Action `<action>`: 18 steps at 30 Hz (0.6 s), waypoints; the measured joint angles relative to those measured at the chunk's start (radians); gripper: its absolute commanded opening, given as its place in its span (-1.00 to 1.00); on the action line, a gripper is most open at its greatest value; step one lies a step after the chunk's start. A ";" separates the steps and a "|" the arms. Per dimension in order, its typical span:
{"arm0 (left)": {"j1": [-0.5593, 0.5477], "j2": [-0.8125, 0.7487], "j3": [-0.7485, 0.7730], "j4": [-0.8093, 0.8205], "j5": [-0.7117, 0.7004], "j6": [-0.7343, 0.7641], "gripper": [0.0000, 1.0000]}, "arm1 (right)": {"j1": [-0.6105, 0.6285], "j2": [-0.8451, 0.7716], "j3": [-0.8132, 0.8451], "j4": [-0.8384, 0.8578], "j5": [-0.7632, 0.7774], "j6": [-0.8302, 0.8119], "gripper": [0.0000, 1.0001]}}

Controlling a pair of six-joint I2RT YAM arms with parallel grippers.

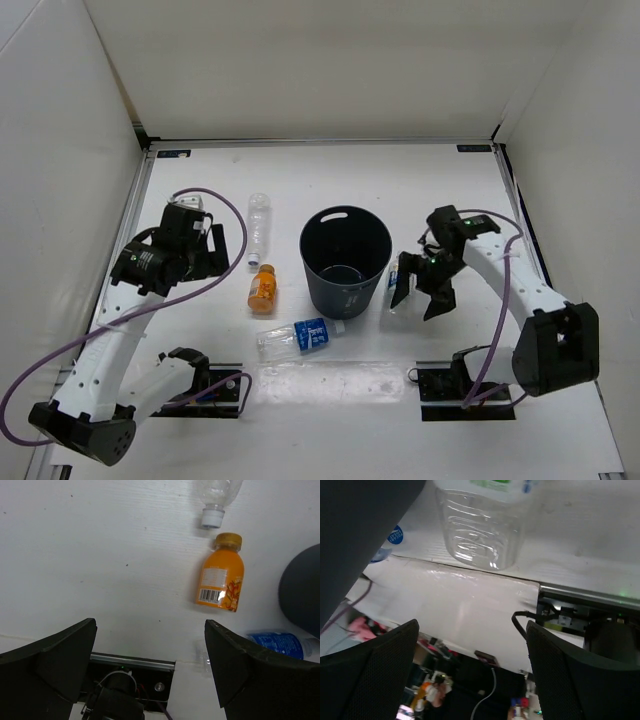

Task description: Put the plastic bottles in the bin

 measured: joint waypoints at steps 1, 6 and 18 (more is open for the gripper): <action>-0.003 0.000 -0.011 0.000 0.008 -0.005 1.00 | 0.021 0.003 -0.003 0.010 0.003 0.004 0.79; -0.018 -0.001 -0.029 0.000 0.039 -0.021 1.00 | 0.053 0.081 -0.012 0.089 0.029 0.029 0.79; -0.019 -0.035 -0.029 -0.009 0.059 -0.022 1.00 | 0.124 0.504 0.190 0.185 0.146 0.052 0.73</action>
